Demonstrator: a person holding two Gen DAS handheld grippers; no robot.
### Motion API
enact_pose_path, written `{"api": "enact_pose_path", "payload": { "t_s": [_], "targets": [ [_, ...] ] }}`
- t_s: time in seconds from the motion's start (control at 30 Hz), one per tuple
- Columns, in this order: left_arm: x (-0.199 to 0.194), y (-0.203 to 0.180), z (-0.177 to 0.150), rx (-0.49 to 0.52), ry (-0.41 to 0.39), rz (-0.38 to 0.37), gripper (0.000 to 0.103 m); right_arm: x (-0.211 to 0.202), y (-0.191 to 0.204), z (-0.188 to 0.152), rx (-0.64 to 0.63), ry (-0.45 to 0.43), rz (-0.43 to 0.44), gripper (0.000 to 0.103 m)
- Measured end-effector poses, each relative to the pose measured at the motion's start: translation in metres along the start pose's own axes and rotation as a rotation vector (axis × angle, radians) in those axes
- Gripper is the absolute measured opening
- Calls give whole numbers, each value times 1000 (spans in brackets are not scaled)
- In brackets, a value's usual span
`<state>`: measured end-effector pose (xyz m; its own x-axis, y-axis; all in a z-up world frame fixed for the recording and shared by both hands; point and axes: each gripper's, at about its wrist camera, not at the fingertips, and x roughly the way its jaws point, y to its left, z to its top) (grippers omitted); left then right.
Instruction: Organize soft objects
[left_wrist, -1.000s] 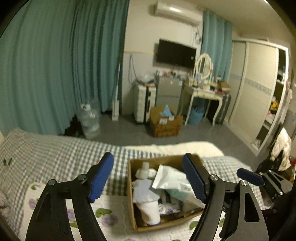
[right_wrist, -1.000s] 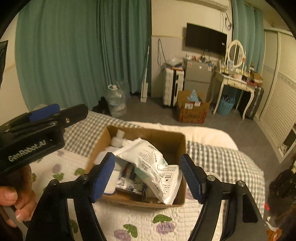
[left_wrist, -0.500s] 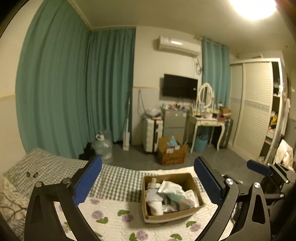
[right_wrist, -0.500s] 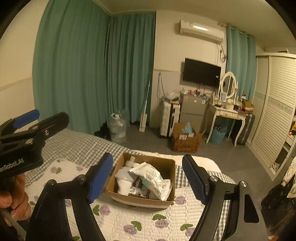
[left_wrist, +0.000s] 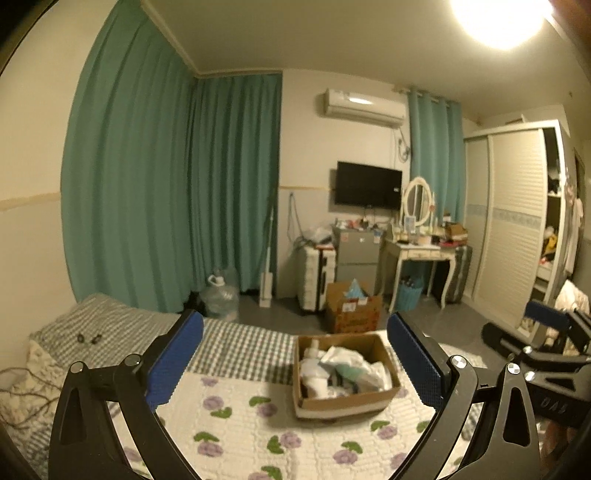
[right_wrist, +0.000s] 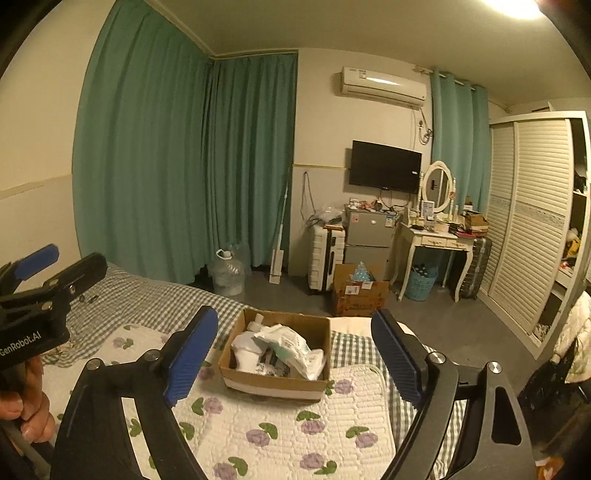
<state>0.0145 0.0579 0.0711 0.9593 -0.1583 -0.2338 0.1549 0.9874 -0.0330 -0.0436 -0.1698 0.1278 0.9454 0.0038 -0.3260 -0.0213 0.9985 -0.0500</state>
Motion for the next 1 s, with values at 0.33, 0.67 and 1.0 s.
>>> {"api": "enact_pose_path", "payload": {
  "t_s": [0.33,0.67,1.0],
  "targets": [
    [-5,-7,-31,26,40,14,101,-10,-7,-30,34,35,-13,90],
    [-5,-5,-39,11,68,11,101,-2,-10,-42,52,66,-14,91],
    [-6,-5,-38,5,78,15,101,-4,-8,-42,59,74,-18,92]
  ]
}}
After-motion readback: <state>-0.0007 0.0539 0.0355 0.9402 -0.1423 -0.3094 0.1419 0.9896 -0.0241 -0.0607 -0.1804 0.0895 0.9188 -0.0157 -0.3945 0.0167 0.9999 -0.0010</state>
